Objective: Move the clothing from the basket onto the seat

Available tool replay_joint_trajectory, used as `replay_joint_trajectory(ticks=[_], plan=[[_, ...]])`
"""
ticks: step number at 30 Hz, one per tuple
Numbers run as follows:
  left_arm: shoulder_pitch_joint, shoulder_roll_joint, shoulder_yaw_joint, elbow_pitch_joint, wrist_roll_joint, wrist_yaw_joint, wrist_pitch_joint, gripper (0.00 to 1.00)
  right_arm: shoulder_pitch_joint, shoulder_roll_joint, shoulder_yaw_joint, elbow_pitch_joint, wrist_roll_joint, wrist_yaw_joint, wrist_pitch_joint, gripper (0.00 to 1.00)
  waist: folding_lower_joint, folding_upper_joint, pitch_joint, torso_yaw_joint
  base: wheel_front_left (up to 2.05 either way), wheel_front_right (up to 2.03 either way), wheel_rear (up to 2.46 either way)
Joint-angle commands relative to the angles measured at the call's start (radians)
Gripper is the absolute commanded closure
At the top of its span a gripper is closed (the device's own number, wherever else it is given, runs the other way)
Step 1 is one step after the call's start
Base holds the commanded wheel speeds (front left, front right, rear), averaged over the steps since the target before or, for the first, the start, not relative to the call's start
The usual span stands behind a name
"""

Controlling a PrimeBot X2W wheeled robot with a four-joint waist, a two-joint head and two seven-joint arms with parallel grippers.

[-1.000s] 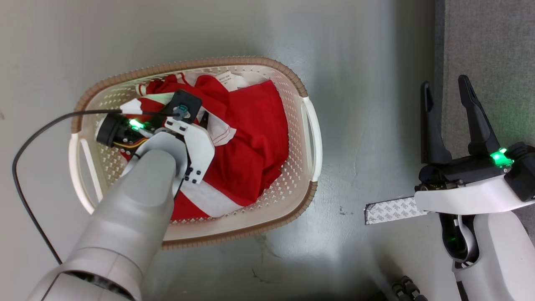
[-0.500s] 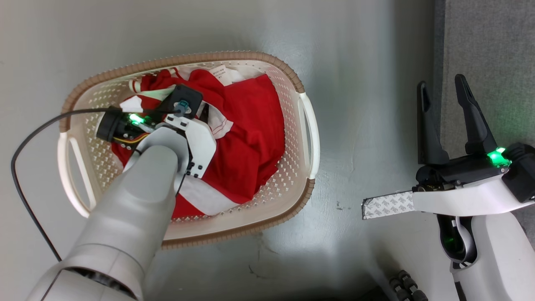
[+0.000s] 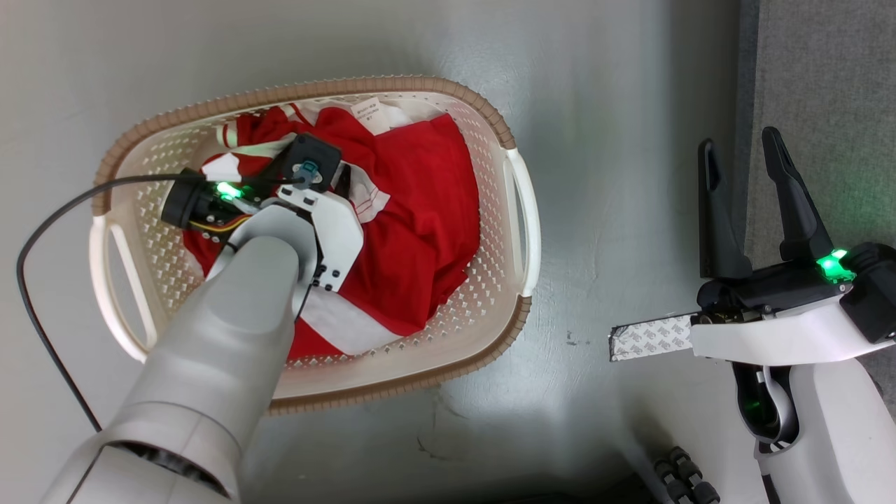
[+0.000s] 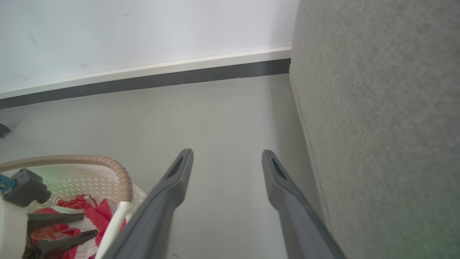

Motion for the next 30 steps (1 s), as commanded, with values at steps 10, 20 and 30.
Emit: replay_joint_trajectory(ticks=[10,20,30], plan=[[-0.003,0.0,-0.022,0.004,-0.017,-0.018,-0.011,0.35,0.013,-0.014,-0.029,0.01,0.001,-0.004,0.001,0.0,0.0,-0.0001,0.002,0.002,0.0,0.0,0.0],[0.013,-0.008,-0.032,0.004,-0.042,-0.03,-0.028,1.0,0.009,-0.015,-0.035,0.016,-0.009,-0.004,0.001,0.0,0.0,-0.0001,-0.014,0.015,0.0,0.0,0.0],[0.073,-0.016,-0.003,-0.003,-0.119,-0.061,-0.081,1.0,0.019,-0.013,-0.034,0.046,-0.019,-0.004,0.001,0.0,0.0,-0.0001,-0.09,0.046,0.0,0.0,0.0]])
